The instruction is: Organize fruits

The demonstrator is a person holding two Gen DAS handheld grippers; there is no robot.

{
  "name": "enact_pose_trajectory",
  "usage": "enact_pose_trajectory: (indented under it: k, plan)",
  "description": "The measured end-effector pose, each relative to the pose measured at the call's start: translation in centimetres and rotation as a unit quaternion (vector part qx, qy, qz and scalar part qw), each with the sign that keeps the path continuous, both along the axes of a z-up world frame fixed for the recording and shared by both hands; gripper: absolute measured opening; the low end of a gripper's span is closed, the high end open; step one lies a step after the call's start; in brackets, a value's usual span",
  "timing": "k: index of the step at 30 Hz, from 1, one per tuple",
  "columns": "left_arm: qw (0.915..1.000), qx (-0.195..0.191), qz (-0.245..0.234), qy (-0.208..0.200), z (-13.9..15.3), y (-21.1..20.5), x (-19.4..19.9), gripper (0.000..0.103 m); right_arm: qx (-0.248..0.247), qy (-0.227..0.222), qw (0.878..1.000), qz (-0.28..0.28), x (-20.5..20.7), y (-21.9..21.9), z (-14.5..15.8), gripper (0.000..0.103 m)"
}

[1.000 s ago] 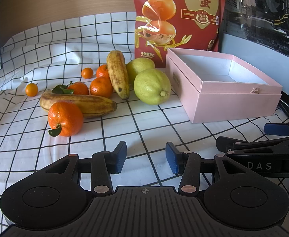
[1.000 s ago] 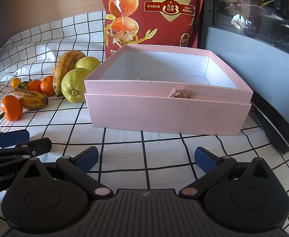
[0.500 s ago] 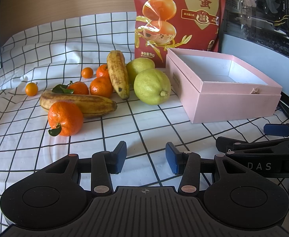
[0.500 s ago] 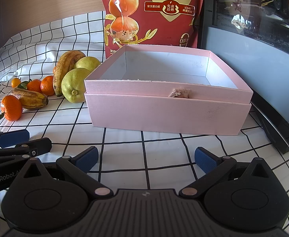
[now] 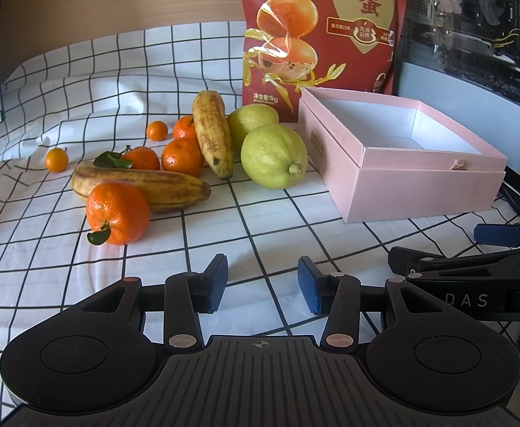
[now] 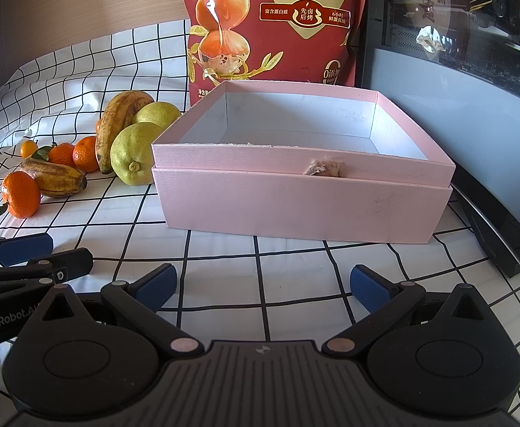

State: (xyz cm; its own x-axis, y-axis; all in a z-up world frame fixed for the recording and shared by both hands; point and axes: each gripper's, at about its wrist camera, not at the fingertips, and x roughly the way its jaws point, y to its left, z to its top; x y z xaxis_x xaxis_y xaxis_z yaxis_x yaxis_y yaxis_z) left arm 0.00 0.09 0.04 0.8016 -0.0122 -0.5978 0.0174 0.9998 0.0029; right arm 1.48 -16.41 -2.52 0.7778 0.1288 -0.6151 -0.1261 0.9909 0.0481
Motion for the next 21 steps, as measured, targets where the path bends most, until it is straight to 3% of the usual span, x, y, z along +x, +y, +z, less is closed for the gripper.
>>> enact_pose_trajectory:
  k: [21]
  plan:
    - [1.0,-0.001,0.0,0.0,-0.2,-0.16,-0.16,0.05,0.0,0.0,1.0,0.0,0.01,0.0,-0.01,0.103]
